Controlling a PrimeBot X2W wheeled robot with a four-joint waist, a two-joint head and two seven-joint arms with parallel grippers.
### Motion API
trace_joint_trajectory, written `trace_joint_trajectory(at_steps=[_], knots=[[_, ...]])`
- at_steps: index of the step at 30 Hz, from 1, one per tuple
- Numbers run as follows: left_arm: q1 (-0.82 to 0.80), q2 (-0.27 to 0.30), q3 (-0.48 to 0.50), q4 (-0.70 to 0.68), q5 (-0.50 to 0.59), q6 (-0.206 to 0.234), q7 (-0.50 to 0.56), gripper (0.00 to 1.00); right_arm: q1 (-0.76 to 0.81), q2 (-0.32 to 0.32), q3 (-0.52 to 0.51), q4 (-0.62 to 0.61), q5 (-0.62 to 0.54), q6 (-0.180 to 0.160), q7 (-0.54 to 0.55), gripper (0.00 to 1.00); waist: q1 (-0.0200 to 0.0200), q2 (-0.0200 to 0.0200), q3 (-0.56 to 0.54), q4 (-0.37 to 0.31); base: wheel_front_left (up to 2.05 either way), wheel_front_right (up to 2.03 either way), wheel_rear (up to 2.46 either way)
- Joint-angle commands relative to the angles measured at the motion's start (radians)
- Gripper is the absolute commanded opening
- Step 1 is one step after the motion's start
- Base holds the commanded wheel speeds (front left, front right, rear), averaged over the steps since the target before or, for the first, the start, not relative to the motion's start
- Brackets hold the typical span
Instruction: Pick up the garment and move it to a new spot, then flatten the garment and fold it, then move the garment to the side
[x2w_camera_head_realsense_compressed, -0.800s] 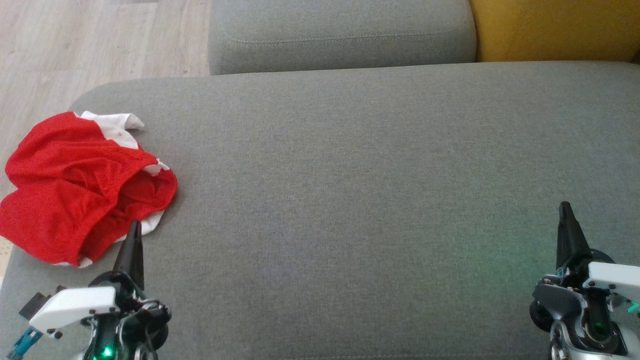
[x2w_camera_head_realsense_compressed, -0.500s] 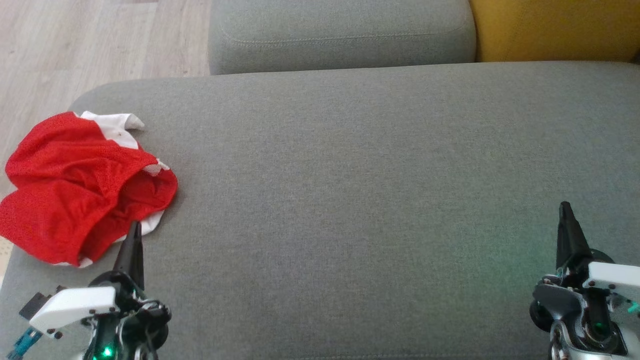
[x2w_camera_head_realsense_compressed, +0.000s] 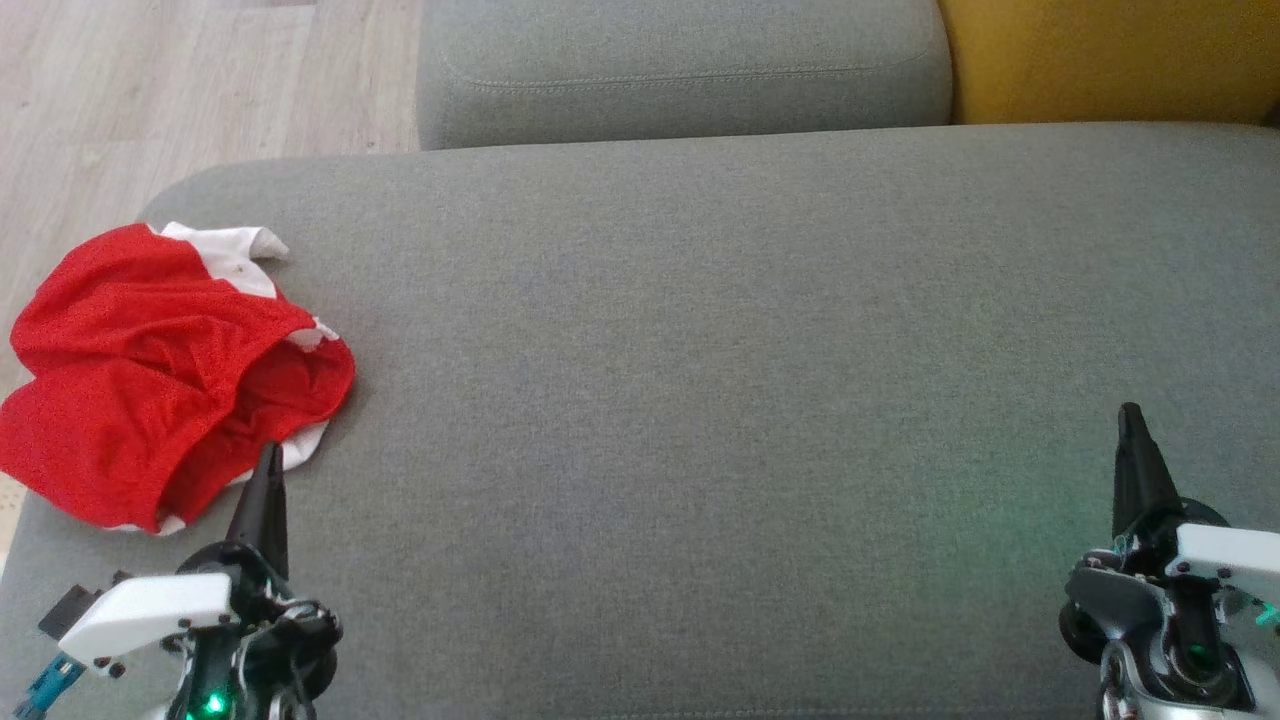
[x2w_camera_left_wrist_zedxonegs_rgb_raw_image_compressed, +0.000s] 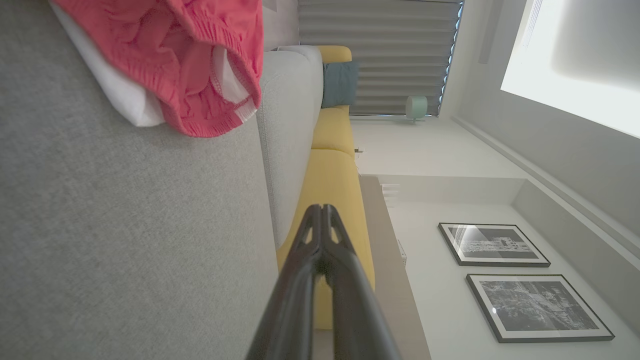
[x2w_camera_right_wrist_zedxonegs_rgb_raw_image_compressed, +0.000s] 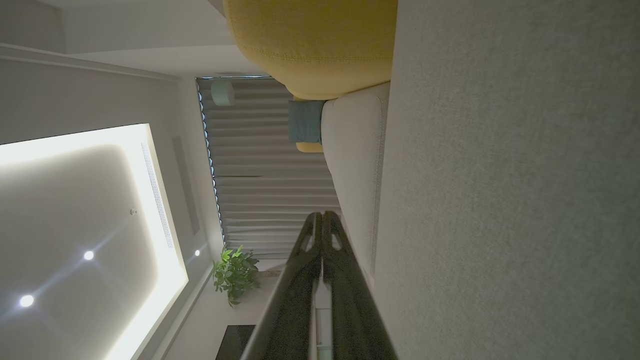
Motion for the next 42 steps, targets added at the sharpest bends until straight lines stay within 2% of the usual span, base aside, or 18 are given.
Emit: trace_joint_trajectory(at_steps=[1, 11, 12, 13, 18, 30, 42], knots=[[-0.059, 0.019, 0.035, -0.039, -0.005, -0.007, 0.007, 0.0, -0.025, -0.005, 0.022, -0.038, 0.007, -0.001, 0.006, 0.0, 0.0, 0.0, 0.0, 0.0, 0.0, 0.0, 0.0], [-0.059, 0.019, 0.035, -0.039, -0.005, -0.007, 0.007, 0.0, -0.025, -0.005, 0.022, -0.038, 0.007, -0.001, 0.006, 0.0, 0.0, 0.0, 0.0, 0.0, 0.0, 0.0, 0.0], [-0.059, 0.019, 0.035, -0.039, -0.005, -0.007, 0.007, 1.0, -0.025, -0.005, 0.022, -0.038, 0.007, -0.001, 0.006, 1.0, 0.0, 0.0, 0.0, 0.0, 0.0, 0.0, 0.0], [0.001, -0.001, -0.001, 0.004, 0.0, 0.001, -0.001, 1.0, 0.0, 0.0, 0.0, 0.003, 0.0, 0.0, 0.0, 1.0, 0.0, 0.0, 0.0, 0.0, 0.0, 0.0, 0.0], [0.05, -0.012, -0.004, 0.079, 0.002, 0.002, -0.004, 1.0, 0.037, 0.004, 0.003, 0.077, -0.001, 0.0, -0.001, 1.0, 0.0, 0.0, 0.001, 0.0, 0.0, 0.0, 0.0], [0.032, -0.009, -0.005, 0.076, 0.086, 0.001, -0.039, 1.0, 0.02, -0.013, 0.036, 0.067, -0.055, 0.0, -0.037, 1.0, 0.0, 0.0, 0.004, -0.001, 0.0, 0.0, 0.0], [0.018, -0.006, -0.01, 0.071, 0.229, 0.011, -0.071, 1.0, 0.0, -0.02, 0.059, 0.069, -0.182, 0.0, -0.07, 1.0, 0.0, 0.0, 0.009, -0.002, 0.0, 0.0, 0.0]])
